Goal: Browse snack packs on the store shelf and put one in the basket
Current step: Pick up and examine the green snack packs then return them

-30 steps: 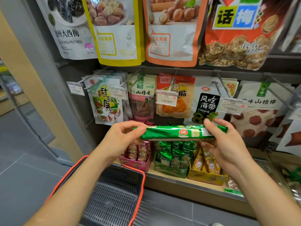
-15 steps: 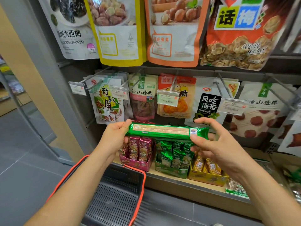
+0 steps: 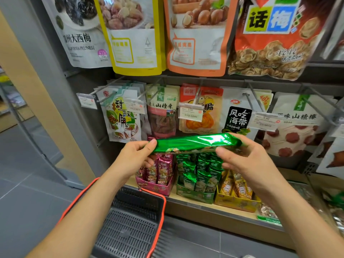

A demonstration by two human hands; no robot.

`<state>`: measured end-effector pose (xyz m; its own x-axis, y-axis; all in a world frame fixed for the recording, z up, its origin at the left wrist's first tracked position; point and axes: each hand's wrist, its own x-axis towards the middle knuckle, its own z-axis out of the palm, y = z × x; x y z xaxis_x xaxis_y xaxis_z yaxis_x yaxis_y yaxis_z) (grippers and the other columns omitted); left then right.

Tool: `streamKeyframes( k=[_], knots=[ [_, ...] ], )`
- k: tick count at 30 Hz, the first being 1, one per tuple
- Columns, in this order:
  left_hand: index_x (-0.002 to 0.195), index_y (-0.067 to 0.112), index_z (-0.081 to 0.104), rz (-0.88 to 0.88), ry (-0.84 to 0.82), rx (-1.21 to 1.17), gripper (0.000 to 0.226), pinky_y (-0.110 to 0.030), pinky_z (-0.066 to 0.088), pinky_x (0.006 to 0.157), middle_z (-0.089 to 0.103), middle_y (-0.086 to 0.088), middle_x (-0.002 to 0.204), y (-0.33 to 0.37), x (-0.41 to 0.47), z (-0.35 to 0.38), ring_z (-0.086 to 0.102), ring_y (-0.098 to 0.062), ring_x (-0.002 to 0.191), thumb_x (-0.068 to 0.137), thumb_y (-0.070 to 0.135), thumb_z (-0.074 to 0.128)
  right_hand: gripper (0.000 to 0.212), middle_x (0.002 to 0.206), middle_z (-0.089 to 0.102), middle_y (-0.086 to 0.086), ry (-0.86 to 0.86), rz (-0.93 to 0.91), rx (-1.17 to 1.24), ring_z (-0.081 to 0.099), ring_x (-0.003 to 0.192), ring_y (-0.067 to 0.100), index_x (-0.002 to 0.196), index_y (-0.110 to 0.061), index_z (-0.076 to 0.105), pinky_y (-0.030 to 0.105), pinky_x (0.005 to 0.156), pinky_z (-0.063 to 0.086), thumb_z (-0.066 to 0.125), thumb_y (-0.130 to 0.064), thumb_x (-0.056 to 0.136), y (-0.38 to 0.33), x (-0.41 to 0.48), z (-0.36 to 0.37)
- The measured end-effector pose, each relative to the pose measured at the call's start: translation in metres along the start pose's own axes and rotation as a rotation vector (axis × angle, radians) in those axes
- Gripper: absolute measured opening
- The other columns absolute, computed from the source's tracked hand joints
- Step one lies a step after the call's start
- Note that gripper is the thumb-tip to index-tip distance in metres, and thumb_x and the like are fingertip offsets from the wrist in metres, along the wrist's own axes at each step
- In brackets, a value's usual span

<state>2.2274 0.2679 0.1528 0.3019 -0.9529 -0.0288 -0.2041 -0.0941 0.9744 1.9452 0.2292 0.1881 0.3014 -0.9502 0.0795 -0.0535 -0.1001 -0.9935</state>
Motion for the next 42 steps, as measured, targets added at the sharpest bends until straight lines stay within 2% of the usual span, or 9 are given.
streamKeyframes(
  k=[3,7,11,15,19,22,27,33,42],
  knots=[
    [0.097,0.007,0.068,-0.122,-0.111,0.127,0.04,-0.021,0.046,0.047,0.067,-0.005,0.064,-0.007,0.001,0.003,0.057,-0.011,0.049,0.099,0.04,0.047,0.041,0.108,0.072,-0.009,0.007,-0.163,-0.115,0.067,0.104,0.012,0.114,-0.035,0.067,0.025,0.085,0.055,0.077,-0.013,0.08,-0.001,0.0,0.002],
    [0.098,0.008,0.063,-0.19,-0.162,0.224,0.038,-0.022,0.047,0.051,0.068,-0.004,0.067,-0.012,-0.004,0.018,0.057,-0.01,0.051,0.104,0.036,0.038,0.036,0.103,0.071,-0.013,0.116,-0.295,-0.268,0.065,0.101,0.004,0.113,-0.028,0.066,0.027,0.089,0.053,0.077,-0.019,0.08,-0.003,0.001,0.011],
    [0.104,0.027,0.065,0.064,-0.123,0.773,0.016,-0.033,0.05,0.079,0.065,0.004,0.094,-0.01,-0.008,0.023,0.062,-0.015,0.083,0.099,0.026,0.049,0.034,0.105,0.069,-0.01,0.14,-0.402,-0.425,0.063,0.099,0.005,0.116,-0.021,0.067,0.028,0.09,0.052,0.075,-0.016,0.083,0.0,0.002,0.023],
    [0.134,0.045,0.046,0.373,-0.222,0.504,0.059,-0.024,0.049,0.088,0.056,0.019,0.122,0.008,-0.019,0.035,0.056,-0.001,0.101,0.082,0.029,0.069,0.036,0.101,0.064,-0.009,0.056,-0.511,-0.566,0.06,0.091,0.003,0.112,-0.019,0.069,0.019,0.083,0.051,0.076,-0.005,0.08,0.005,0.003,0.042],
    [0.12,0.035,0.053,0.532,-0.142,0.565,0.048,-0.023,0.046,0.091,0.06,0.018,0.113,0.014,-0.022,0.047,0.055,0.001,0.105,0.076,0.045,0.068,0.043,0.096,0.062,-0.015,-0.028,-0.486,-0.576,0.061,0.09,0.005,0.113,-0.024,0.063,0.02,0.082,0.052,0.079,-0.008,0.077,0.011,0.005,0.058],
    [0.109,0.023,0.062,0.535,-0.084,0.675,0.038,-0.034,0.048,0.084,0.064,0.008,0.101,0.007,-0.015,0.04,0.06,-0.012,0.096,0.076,0.033,0.077,0.052,0.107,0.059,-0.02,-0.228,-0.335,-0.683,0.06,0.098,0.003,0.125,-0.029,0.051,0.026,0.09,0.052,0.074,-0.011,0.082,0.017,0.015,0.06],
    [0.119,0.04,0.048,0.477,-0.053,0.807,0.051,-0.032,0.047,0.086,0.064,0.013,0.113,-0.008,-0.004,0.026,0.058,-0.009,0.104,0.077,0.036,0.076,0.083,0.148,0.039,-0.005,-0.467,-0.122,-1.228,0.037,0.136,0.019,0.147,-0.03,0.031,0.043,0.109,0.038,0.076,-0.045,0.078,0.036,0.047,0.051],
    [0.125,0.029,0.063,0.451,0.049,0.708,0.053,-0.019,0.041,0.097,0.067,0.009,0.119,-0.025,0.013,0.029,0.059,-0.007,0.111,0.076,0.035,0.08,0.088,0.163,0.011,-0.004,-0.572,-0.148,-1.467,0.014,0.148,0.023,0.154,-0.032,0.01,0.058,0.112,0.022,0.064,-0.049,0.086,0.086,0.074,0.062],
    [0.119,0.028,0.063,0.478,-0.008,0.708,0.045,-0.034,0.048,0.092,0.063,0.006,0.11,-0.043,0.029,0.057,0.059,-0.014,0.104,0.077,0.025,0.079,0.063,0.13,0.053,0.002,-0.589,-0.256,-1.558,0.048,0.124,0.027,0.141,-0.021,0.037,0.044,0.096,0.038,0.068,-0.029,0.086,0.102,0.101,0.059]
  ],
)
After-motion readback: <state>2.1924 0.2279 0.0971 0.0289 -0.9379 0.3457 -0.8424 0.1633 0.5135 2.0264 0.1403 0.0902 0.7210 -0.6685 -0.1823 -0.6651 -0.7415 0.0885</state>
